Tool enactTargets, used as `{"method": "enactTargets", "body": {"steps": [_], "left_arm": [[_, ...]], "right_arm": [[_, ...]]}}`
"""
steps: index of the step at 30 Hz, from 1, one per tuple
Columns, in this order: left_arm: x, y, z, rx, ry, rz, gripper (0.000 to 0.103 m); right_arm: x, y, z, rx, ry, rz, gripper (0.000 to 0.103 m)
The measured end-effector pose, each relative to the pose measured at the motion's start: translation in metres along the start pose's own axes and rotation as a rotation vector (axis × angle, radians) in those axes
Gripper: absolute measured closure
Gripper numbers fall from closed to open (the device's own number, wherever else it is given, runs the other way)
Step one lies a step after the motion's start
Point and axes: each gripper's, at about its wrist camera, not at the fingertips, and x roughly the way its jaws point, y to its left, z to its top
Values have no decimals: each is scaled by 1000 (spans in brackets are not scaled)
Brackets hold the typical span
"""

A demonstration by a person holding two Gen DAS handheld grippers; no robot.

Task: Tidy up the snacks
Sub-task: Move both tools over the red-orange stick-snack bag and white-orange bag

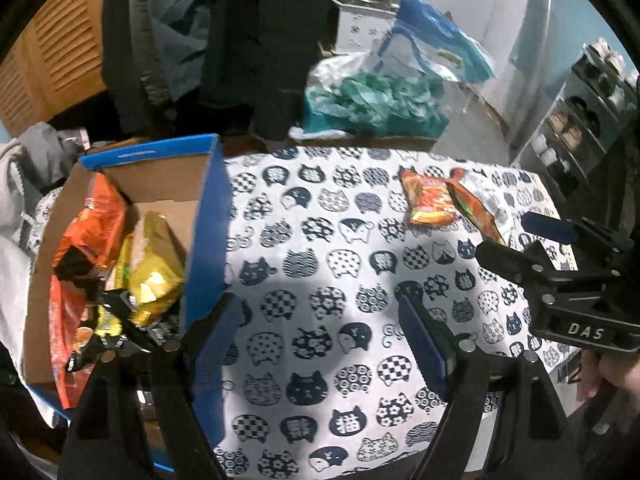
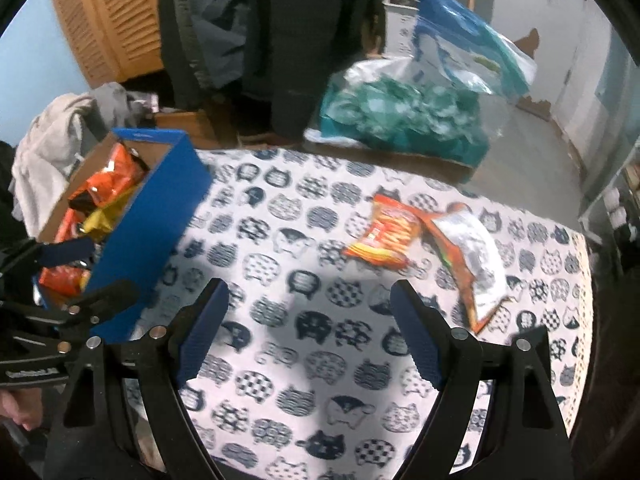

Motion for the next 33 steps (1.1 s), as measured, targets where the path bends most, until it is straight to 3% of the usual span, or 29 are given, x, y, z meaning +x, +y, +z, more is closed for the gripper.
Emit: {"method": "enactTargets", "body": {"steps": [14, 19, 26, 33], "left_arm": [[36, -61, 7, 79, 91, -63, 20], [42, -73, 18, 87, 86, -68, 20], [65, -89, 47, 76, 108, -102, 16], [103, -104, 73, 87, 153, -103, 16]], "right_arm": [[10, -66, -28, 97, 46, -58, 21], [18, -90, -30, 118, 90, -62, 21], [35, -129, -9, 133, 173, -51, 21], [55, -151, 21, 45, 231, -60, 21]]}}
